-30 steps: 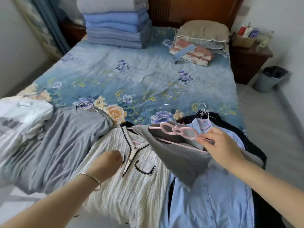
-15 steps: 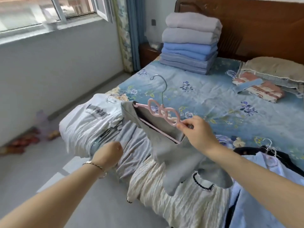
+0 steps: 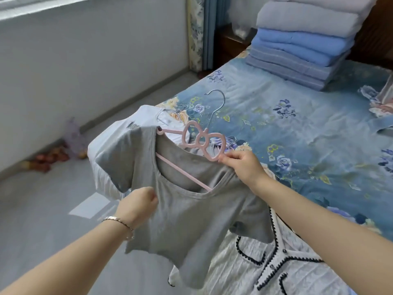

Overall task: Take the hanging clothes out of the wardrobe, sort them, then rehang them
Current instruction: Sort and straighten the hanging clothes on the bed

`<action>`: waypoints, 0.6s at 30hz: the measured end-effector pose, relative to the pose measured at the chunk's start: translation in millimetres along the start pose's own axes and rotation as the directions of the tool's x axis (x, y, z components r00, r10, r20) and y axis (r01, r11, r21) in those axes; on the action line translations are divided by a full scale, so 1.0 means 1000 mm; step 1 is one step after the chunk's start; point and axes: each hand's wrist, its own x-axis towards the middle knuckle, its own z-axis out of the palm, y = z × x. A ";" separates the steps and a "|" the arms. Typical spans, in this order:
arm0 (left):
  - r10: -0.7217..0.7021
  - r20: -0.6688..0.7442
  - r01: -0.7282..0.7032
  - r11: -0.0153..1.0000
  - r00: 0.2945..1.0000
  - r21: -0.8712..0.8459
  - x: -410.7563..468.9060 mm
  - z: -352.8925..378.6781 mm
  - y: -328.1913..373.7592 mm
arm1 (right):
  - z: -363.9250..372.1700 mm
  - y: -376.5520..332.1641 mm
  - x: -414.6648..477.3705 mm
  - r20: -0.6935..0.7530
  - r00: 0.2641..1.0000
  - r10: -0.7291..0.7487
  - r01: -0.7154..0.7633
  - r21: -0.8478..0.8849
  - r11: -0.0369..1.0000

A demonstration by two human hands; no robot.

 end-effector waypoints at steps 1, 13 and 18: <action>0.002 0.013 -0.002 1.000 1.000 0.014 0.022 0.004 0.007 | 0.001 0.017 0.027 -0.005 1.000 0.026 -0.026 0.007 1.000; 0.010 0.162 -0.026 0.995 0.987 0.093 0.216 0.137 0.051 | 0.011 0.293 0.246 -0.239 0.945 0.223 -0.305 -0.402 0.863; -0.055 0.229 0.027 0.992 0.972 0.126 0.234 0.180 0.046 | 0.023 0.354 0.257 -0.391 0.795 0.465 -0.605 -0.572 0.553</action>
